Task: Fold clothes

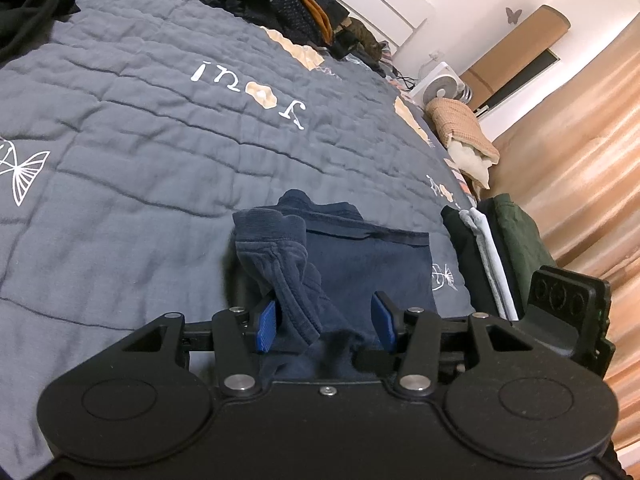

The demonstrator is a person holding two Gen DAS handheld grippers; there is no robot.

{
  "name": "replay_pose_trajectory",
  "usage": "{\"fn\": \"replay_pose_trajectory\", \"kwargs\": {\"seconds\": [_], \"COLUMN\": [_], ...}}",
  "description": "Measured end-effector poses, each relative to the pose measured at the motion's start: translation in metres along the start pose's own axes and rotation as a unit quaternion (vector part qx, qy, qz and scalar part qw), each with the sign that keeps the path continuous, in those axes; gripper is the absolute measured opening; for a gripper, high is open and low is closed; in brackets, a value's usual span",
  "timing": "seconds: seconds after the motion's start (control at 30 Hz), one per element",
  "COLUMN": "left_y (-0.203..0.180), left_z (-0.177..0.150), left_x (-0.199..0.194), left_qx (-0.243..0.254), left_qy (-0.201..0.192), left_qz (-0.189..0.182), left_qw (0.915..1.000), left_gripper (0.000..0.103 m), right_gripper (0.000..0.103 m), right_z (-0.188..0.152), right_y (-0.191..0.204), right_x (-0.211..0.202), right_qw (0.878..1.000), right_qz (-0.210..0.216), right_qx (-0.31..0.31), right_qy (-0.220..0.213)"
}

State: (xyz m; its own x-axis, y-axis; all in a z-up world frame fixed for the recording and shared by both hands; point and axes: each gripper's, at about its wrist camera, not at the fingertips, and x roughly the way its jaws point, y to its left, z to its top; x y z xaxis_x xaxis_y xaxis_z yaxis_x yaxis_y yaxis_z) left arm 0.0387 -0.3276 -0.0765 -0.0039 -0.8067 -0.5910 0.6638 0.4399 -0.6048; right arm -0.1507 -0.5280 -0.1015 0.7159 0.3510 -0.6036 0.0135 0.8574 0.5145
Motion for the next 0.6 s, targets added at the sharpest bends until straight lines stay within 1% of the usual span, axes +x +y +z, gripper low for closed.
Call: {"fn": "replay_pose_trajectory", "kwargs": {"seconds": [0.13,0.27,0.47,0.6], "left_y": [-0.004,-0.010,-0.024,-0.029], "left_z": [0.000,0.000,-0.004,-0.006], "left_x": [-0.003,-0.006,-0.003,0.001], "left_qx": [0.008,0.018,0.049,0.062], "left_qy": [-0.007,-0.014,-0.009,-0.002], "left_qz": [-0.014,-0.037,-0.064,-0.073], "left_qw": [0.9999,0.9991,0.9967,0.9954], "left_gripper": [0.047,0.048,0.049,0.049], "right_gripper": [0.011,0.011,0.011,0.011], "right_z": [0.006,0.010,0.013,0.013], "right_y": [-0.013,-0.032,-0.061,-0.073], "right_x": [-0.018,-0.043,-0.075,-0.089], "right_qw": [0.999,0.995,0.984,0.974], "right_qz": [-0.012,-0.038,-0.084,-0.122], "right_qx": [0.026,0.056,0.104,0.117], "right_qy": [-0.032,-0.067,-0.122,-0.152]}}
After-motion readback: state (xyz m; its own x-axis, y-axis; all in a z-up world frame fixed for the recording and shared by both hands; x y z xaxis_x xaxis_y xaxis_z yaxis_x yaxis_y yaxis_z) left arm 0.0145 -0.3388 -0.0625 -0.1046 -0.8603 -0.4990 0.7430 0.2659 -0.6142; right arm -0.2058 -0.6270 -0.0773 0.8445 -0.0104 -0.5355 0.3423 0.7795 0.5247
